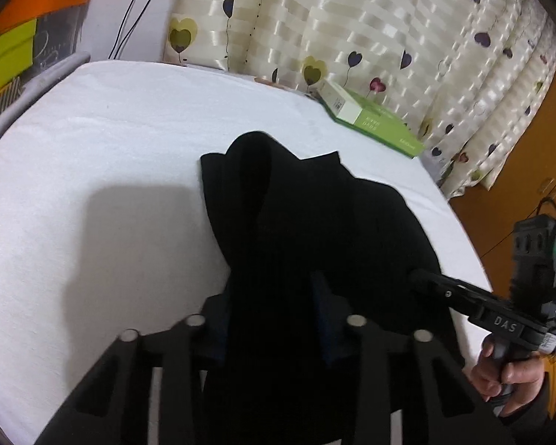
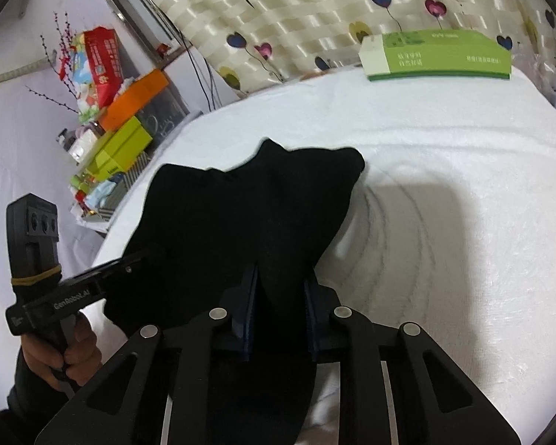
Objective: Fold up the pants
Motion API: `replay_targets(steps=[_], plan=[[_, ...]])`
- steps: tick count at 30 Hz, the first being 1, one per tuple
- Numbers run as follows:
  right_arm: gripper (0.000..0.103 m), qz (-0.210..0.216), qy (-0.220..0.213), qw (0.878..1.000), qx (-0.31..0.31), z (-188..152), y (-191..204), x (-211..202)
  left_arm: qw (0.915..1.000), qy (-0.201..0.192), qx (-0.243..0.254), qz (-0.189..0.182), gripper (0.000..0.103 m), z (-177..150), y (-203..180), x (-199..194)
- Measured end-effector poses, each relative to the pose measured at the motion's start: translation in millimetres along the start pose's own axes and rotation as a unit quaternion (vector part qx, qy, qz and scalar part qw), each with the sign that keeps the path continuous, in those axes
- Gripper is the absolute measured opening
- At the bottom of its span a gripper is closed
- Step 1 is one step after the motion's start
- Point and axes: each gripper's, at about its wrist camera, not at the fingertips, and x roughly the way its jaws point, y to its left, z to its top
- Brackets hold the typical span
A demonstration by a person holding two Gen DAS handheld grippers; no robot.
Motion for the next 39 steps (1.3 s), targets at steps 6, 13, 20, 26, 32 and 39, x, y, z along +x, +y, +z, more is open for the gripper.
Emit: replay_targets(steps=[6,13,20,26,32,39], plan=[[0.018,0.025,-0.027,0.999,-0.036,19.3,29.3,-15.3,0.9996,-0.025,0.008,-0.005,0.026,5.4,-6.9,-20.8],[0.017,0.050,-0.033,0.995,-0.077,44.2,74.5,9.7,0.9975,-0.067,0.010,0.018,0.026,27.6,8.9,-55.3],[0.015,0.068,-0.019,0.993,-0.098,54.8,106.4,57.7,0.9934,-0.088,0.007,0.073,0.026,52.8,52.3,-78.9],[0.013,0.052,0.006,0.995,-0.090,50.4,97.1,86.0,0.9888,-0.060,-0.014,0.136,0.026,48.0,95.6,-56.8],[0.013,0.011,0.012,0.992,-0.127,40.3,101.4,77.4,0.9897,-0.061,-0.060,0.115,0.035,33.7,124.4,-52.4],[0.013,0.015,0.019,0.981,-0.192,15.0,134.1,74.2,0.9810,-0.101,-0.051,0.158,0.035,29.9,116.8,-87.3]])
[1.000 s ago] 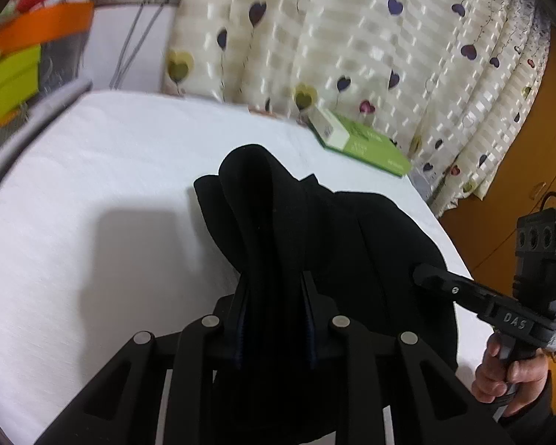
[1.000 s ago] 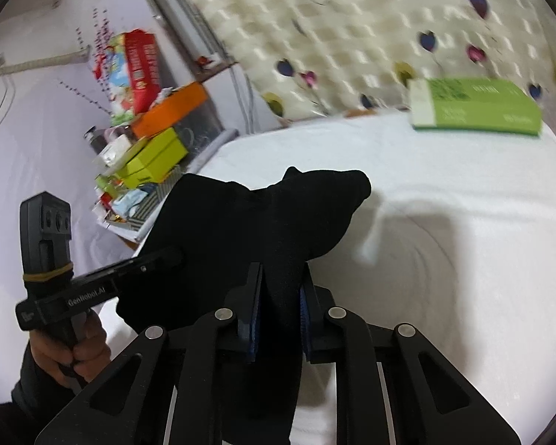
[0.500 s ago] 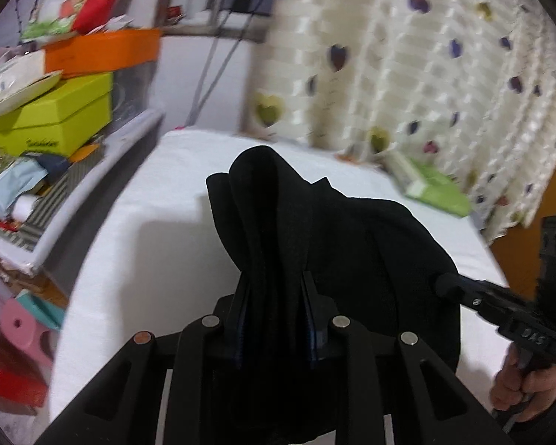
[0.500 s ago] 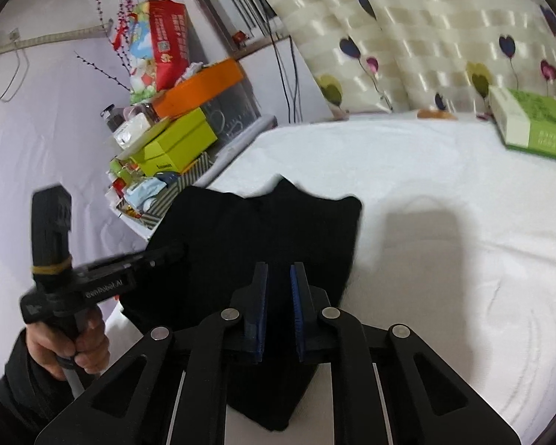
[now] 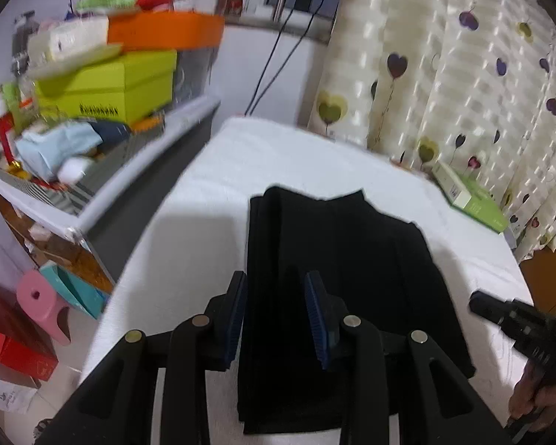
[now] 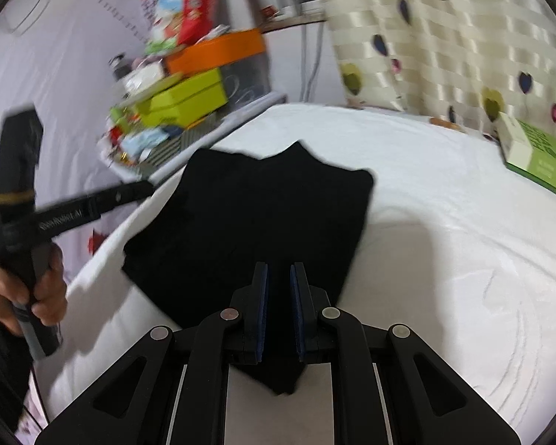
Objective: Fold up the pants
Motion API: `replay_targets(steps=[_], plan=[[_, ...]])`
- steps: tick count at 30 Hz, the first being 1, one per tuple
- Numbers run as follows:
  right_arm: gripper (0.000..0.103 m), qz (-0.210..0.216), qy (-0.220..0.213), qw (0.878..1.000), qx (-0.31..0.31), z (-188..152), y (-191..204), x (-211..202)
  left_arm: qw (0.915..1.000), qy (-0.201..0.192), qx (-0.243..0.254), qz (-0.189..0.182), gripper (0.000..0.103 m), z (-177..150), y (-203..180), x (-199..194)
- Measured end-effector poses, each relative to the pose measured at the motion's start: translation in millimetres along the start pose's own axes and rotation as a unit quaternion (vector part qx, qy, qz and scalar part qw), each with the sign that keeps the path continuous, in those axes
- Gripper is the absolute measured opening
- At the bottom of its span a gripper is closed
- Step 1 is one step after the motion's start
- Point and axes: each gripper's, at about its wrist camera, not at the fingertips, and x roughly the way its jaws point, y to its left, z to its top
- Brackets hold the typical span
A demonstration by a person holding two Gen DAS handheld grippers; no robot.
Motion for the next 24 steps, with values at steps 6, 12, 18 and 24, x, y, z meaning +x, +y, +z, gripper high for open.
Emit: replay_targets(steps=[6,12,18,24], plan=[[0.014,-0.013,0.016,1.000,-0.012,-13.1,4.4,18.8,0.9979,-0.001,0.062,-0.022,0.035,-13.7,-29.1,-6.0],[0.016,-0.016,0.020,1.000,-0.016,-10.9,5.5,17.8,0.9981,0.021,0.057,-0.001,0.037,-27.6,-17.4,24.0],[0.046,-0.035,-0.004,0.999,-0.030,-23.6,14.3,-16.3,0.9984,0.025,0.048,0.017,0.036,-27.1,-20.1,4.7],[0.046,-0.039,-0.001,0.999,-0.033,-49.0,27.0,-39.0,0.9974,-0.007,0.067,0.028,0.036,-49.3,-38.4,-47.2]])
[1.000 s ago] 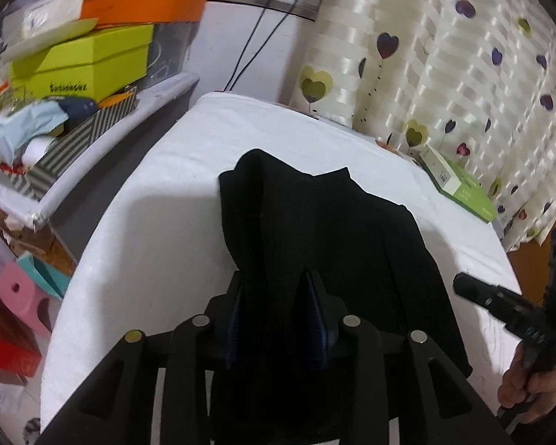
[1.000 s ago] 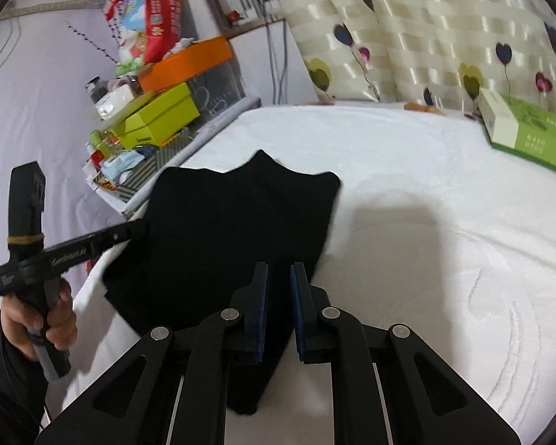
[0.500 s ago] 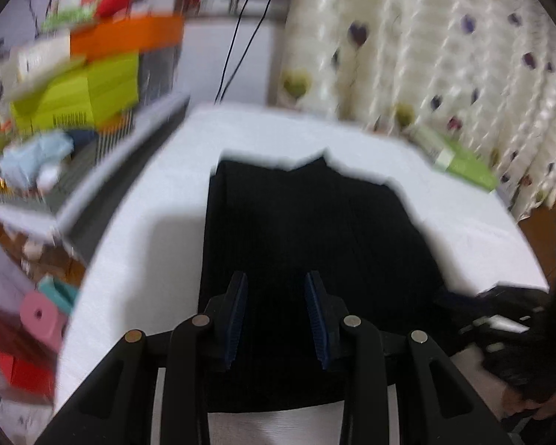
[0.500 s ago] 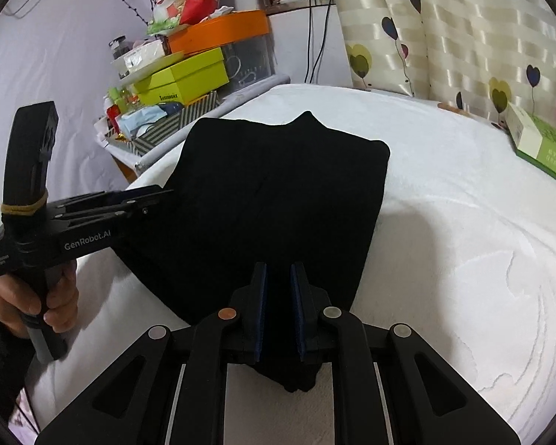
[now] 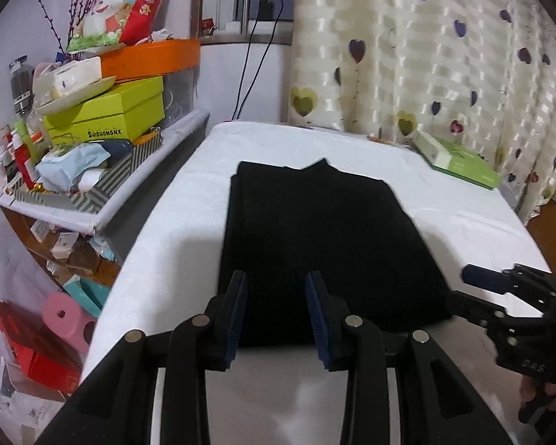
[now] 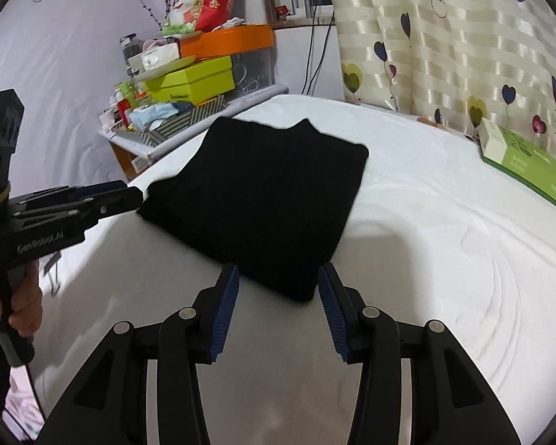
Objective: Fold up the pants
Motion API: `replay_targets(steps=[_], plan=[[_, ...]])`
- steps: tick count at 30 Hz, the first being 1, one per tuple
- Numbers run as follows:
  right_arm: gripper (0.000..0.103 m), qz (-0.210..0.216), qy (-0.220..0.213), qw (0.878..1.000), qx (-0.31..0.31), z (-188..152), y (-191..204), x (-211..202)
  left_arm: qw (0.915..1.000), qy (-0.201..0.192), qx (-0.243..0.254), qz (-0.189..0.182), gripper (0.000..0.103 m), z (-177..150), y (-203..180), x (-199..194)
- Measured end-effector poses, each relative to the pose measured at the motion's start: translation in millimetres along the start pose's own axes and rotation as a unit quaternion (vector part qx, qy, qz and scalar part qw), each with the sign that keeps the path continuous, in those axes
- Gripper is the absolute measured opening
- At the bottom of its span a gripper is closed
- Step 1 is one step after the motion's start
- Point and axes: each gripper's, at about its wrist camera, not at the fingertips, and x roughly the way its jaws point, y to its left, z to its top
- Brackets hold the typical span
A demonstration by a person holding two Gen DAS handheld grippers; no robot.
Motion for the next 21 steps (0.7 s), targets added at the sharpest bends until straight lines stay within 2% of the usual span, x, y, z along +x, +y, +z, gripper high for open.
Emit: replay_targets(steps=[7,13,21], plan=[[0.046,-0.012,0.027,0.999,-0.018,-29.3,16.4,-5.1,1.0000,0.008,-0.005,-0.001,0.036,-39.8,-22.2,-24.3],[0.046,-0.020,0.053,0.998,-0.028,-44.3,21.0,-0.6,0.9990,0.042,-0.009,0.015,0.036,-65.9,-30.8,-16.0],[0.047,-0.031,0.061,0.997,-0.030,-46.5,21.3,2.5,0.9975,0.061,0.011,0.034,0.039,-79.2,-42.8,-7.7]])
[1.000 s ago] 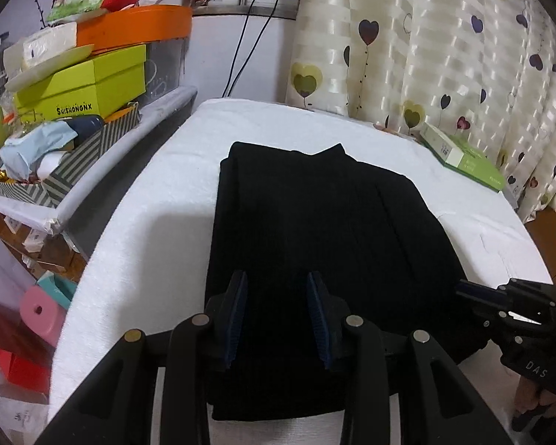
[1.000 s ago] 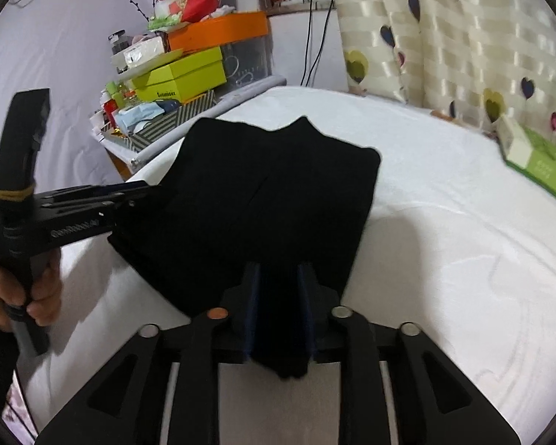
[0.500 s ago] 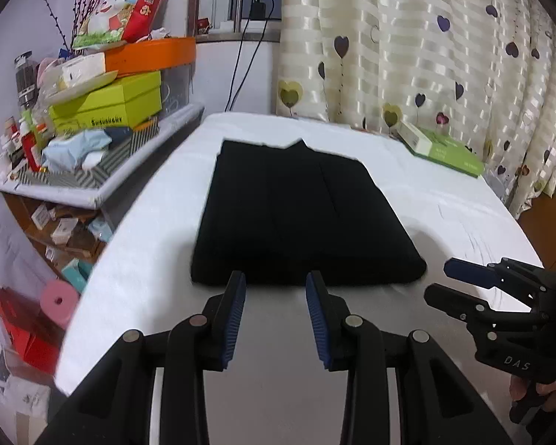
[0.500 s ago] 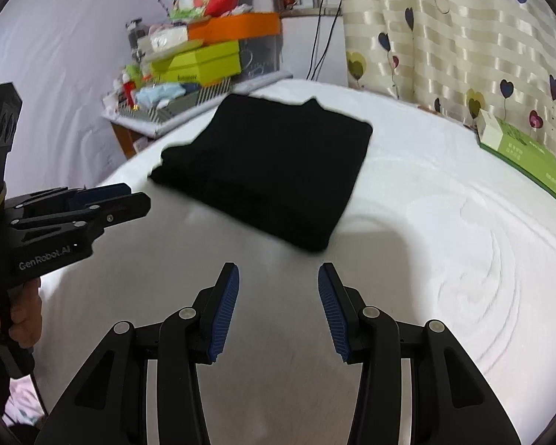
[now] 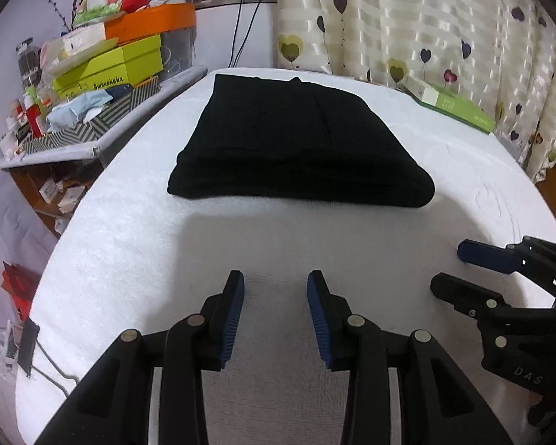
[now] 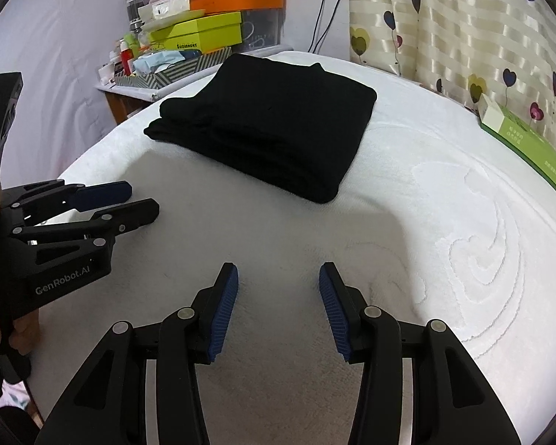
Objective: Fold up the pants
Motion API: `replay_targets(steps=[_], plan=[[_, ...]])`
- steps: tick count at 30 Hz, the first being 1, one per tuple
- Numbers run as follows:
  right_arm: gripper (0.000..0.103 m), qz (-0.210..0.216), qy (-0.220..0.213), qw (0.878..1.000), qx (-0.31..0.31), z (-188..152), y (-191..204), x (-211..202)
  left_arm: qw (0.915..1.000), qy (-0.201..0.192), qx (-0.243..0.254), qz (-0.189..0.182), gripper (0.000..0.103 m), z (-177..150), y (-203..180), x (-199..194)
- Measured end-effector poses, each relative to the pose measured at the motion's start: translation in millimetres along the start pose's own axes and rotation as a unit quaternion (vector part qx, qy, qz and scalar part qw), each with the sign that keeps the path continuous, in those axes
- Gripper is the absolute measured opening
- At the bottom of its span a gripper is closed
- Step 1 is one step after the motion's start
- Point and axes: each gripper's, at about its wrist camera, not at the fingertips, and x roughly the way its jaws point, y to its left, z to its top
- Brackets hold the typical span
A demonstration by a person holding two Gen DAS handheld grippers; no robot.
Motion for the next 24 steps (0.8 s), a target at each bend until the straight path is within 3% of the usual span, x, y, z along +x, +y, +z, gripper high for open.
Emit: replay_targets(steps=[8,11,24], plan=[[0.049,-0.003,0.000,1.000,-0.002,0.2,0.5,1.0,0.9998,0.001,0.010,0.019,0.043,-0.3,-4.8,1.4],[0.049,-0.006,0.000,1.000,-0.004,0.2,0.6,1.7,0.9997,0.002,0.003,0.023,0.049,-0.7,-1.9,1.9],[0.049,-0.008,0.000,1.000,-0.006,0.6,1.2,2.4,0.9996,0.002,0.006,0.026,0.050,-1.1,-3.0,2.2]])
